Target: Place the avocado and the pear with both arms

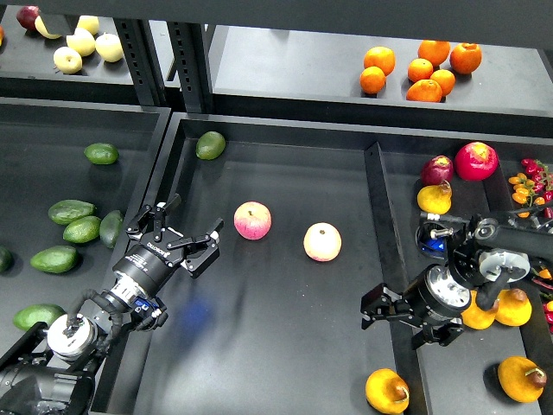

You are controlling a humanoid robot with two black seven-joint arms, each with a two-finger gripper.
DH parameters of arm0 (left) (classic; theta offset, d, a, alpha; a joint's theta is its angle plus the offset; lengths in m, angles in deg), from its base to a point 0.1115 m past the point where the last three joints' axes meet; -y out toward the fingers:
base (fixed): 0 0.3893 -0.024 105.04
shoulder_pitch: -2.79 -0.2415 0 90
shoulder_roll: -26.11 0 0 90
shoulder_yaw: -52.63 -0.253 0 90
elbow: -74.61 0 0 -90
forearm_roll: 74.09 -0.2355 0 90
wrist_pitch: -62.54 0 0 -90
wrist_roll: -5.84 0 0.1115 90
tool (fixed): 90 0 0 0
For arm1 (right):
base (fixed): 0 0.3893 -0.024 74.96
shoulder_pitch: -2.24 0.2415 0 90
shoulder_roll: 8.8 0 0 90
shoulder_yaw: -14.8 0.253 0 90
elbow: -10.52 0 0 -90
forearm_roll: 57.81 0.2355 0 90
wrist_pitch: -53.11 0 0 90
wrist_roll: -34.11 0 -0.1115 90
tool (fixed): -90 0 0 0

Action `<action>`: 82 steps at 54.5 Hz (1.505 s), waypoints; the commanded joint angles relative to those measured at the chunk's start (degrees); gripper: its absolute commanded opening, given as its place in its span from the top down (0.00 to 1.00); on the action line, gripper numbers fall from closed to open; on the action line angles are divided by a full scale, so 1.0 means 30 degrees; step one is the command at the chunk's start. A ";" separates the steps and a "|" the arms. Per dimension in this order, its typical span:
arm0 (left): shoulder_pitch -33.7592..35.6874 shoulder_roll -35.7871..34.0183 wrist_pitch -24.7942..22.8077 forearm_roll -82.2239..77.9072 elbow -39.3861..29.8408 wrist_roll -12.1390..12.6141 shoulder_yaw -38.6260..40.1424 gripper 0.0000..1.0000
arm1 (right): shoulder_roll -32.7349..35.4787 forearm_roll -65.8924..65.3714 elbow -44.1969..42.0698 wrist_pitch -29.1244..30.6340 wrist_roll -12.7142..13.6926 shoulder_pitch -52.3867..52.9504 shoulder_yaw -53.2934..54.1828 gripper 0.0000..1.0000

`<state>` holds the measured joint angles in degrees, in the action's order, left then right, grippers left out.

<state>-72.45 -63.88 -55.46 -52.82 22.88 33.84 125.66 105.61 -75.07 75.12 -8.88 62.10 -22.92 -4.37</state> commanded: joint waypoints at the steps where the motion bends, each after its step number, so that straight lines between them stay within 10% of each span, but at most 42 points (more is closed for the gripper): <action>1: 0.0000 -0.0001 -0.0002 0.0001 -0.0041 0.0000 -0.0056 0.01 | -0.0635 -0.0339 -0.0265 -0.0004 0.0005 -0.0050 -0.0465 0.00; 51: -0.0380 -0.0001 -0.0002 -0.0087 -0.0334 0.0000 -0.0144 0.01 | -0.2305 -0.0456 -0.0939 -0.0004 0.0005 -0.1105 -0.2135 0.06; 82: -0.0585 -0.0001 -0.0002 -0.0146 -0.0481 0.0000 -0.0232 0.01 | -0.2276 0.0013 -0.1261 -0.0004 0.0005 -0.1603 -0.2252 0.34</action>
<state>-74.18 -63.89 -55.46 -53.25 21.44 33.84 125.05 98.61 -75.34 71.44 -8.89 62.11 -27.64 -10.82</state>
